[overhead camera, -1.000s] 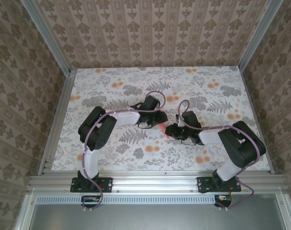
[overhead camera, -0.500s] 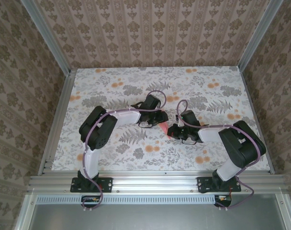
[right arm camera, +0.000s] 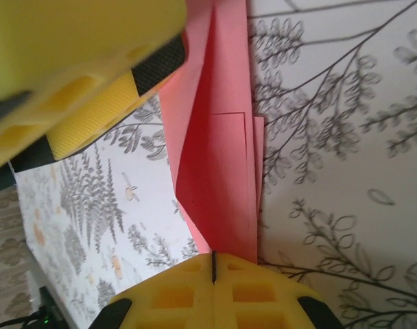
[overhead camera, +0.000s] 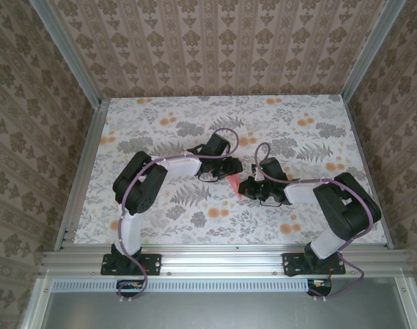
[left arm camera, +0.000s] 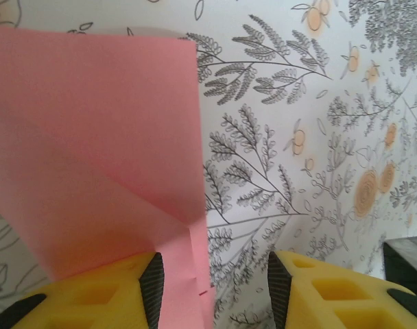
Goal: Fold a paper plane with a square sheet of paper (pick it up from the middle)
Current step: Fold the wing for the fifth time at the center of the table.
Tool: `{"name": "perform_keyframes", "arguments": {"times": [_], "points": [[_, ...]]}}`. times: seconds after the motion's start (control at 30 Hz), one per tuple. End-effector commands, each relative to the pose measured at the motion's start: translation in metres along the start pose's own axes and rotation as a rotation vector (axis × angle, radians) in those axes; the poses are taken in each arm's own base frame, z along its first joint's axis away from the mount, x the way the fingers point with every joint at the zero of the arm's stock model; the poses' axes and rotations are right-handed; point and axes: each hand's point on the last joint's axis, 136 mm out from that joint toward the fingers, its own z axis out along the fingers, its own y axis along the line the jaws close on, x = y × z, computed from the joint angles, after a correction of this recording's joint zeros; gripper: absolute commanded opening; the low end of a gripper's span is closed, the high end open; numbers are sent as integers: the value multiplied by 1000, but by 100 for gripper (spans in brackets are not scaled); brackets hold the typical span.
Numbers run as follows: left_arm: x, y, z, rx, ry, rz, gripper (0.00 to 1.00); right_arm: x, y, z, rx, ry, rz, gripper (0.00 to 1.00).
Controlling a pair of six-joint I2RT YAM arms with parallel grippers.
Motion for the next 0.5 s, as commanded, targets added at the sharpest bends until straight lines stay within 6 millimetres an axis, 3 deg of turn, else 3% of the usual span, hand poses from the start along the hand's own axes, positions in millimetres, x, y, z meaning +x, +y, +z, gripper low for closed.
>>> {"name": "perform_keyframes", "arguments": {"times": [0.0,0.13,0.47], "points": [[-4,-23,-17,71,-22,58,48,6,13,0,-87,26,56,0],[4,-25,-8,78,8,81,49,8,1,3,-43,25,72,0],[15,2,21,9,67,70,49,11,-17,4,19,14,106,0]]}}
